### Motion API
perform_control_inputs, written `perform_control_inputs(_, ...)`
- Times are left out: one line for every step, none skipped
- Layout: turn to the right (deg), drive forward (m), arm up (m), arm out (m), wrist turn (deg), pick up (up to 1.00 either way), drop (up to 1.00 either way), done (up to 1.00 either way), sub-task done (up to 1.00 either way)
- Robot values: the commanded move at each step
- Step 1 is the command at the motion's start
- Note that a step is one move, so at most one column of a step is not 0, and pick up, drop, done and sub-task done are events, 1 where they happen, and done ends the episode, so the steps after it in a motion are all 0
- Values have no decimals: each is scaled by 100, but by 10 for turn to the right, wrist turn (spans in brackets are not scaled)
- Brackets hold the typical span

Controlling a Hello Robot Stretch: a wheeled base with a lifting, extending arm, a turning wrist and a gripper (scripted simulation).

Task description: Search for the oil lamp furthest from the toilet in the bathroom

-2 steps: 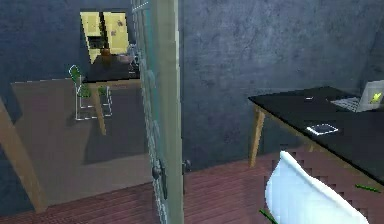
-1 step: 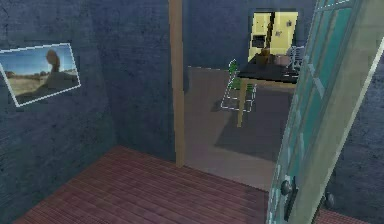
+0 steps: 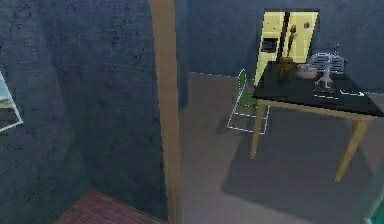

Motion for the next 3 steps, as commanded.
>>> perform_control_inputs(210,0,0,0,0,0,0,0,0)
perform_control_inputs(0,100,0,0,0,0,0,0,0)
perform_control_inputs(120,0,0,0,0,0,0,0,0)
